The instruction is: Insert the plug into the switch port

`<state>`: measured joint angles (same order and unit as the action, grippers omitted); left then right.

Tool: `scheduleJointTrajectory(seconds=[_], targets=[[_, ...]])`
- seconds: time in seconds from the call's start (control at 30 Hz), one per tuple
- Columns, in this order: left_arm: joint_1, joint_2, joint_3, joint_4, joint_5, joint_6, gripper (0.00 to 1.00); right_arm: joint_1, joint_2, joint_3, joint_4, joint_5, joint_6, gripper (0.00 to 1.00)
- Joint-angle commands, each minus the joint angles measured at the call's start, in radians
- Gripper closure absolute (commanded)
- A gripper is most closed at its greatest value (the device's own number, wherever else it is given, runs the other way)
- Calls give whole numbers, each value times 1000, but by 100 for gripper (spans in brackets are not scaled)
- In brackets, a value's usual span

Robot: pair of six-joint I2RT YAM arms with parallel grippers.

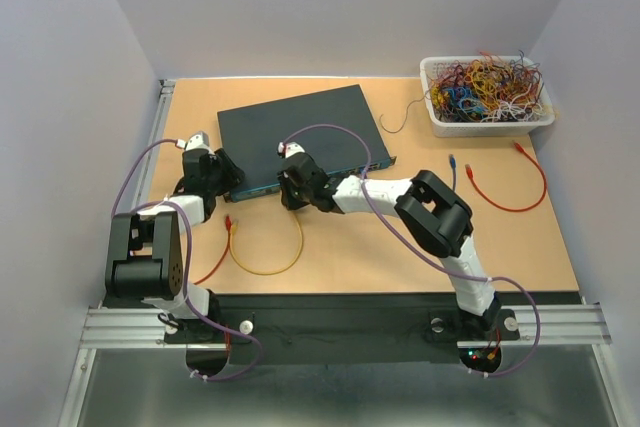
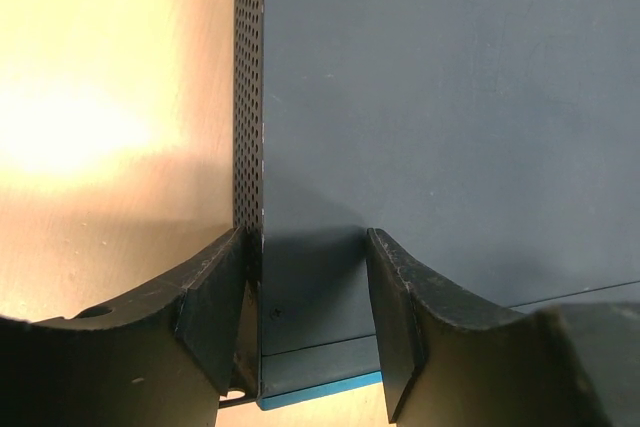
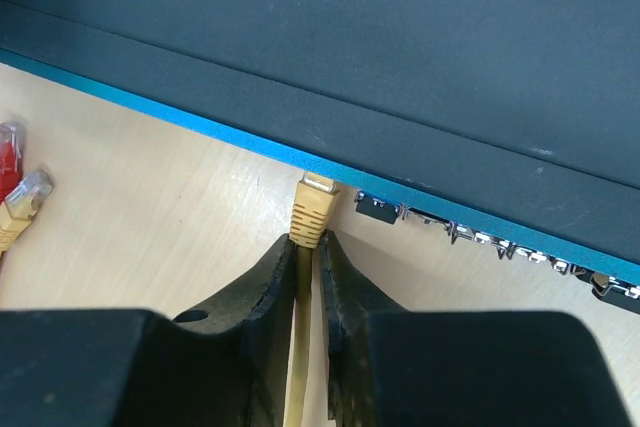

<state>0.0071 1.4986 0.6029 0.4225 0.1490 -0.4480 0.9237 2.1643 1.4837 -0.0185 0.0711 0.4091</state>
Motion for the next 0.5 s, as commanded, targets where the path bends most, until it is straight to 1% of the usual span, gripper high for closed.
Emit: scheduleJointTrajectory(seconds=[0.0, 0.17, 0.3, 0.33, 0.37, 0.47], targets=[[-53, 9, -32, 5, 84, -1, 73, 10, 51, 69, 61, 42, 10, 83], [-58, 6, -32, 2, 80, -1, 73, 10, 66, 131, 54, 56, 8, 83], [-58, 8, -31, 2, 78, 0, 74, 10, 103, 237, 23, 56, -3, 84], [-58, 8, -31, 2, 80, 2, 74, 10, 129, 263, -9, 52, -3, 84], [-56, 6, -31, 2, 80, 0, 74, 10, 143, 311, -18, 42, -1, 85], [-59, 6, -32, 4, 78, 0, 74, 10, 167, 355, -27, 48, 14, 85]])
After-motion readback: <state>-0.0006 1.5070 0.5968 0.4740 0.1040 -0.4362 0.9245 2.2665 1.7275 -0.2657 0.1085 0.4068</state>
